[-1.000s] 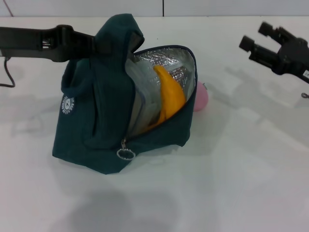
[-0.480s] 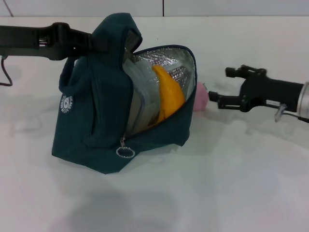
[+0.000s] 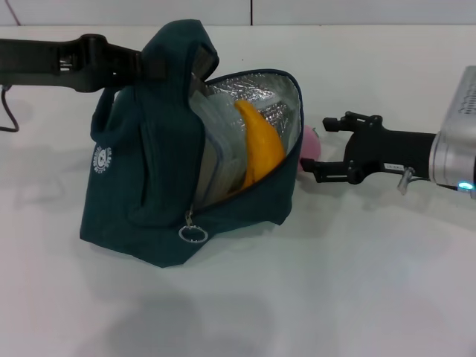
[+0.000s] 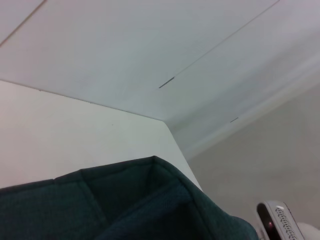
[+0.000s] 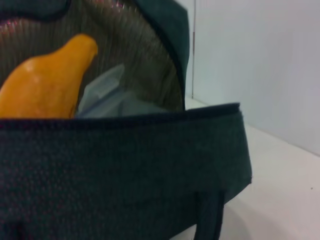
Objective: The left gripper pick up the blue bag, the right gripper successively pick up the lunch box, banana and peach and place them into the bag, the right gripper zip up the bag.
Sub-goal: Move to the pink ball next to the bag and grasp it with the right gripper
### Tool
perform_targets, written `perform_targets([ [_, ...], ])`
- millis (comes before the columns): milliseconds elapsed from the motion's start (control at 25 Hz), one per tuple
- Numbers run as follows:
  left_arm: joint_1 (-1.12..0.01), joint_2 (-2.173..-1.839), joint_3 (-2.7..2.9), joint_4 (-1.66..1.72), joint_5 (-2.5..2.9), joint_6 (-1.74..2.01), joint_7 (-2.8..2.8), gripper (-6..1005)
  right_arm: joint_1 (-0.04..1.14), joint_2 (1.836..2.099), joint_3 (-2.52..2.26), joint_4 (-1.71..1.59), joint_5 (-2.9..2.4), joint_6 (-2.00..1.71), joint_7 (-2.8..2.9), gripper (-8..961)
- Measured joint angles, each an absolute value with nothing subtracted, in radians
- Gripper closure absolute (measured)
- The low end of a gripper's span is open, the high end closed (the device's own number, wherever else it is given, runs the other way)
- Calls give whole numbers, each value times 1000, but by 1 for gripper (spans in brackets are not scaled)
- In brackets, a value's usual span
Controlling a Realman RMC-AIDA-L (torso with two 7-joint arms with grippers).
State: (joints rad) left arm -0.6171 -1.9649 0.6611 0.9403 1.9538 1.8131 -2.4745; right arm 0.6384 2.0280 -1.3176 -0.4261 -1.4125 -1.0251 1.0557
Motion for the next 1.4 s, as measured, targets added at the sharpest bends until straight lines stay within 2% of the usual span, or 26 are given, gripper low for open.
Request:
perform_targets([
  [560,-620,-1967,660,940,1953,1813,-2480,958,677,2028,-1347,-415,-1408,-991,1070,177],
  [760,-619,-1968,660,940,1952,1813,-2480,959,681,2028,-1362,-413,-1408,-983,1073,415],
  [1240,-613,-1965,660,940,1951,1813,-2479,958,673,2028,-1362,-421,-1407,-981,1074,850],
  [1400,-611,-1965,657,940,1951,1813,-2480,958,671,2028,-1362,-422,-1407,-980,1070,884],
])
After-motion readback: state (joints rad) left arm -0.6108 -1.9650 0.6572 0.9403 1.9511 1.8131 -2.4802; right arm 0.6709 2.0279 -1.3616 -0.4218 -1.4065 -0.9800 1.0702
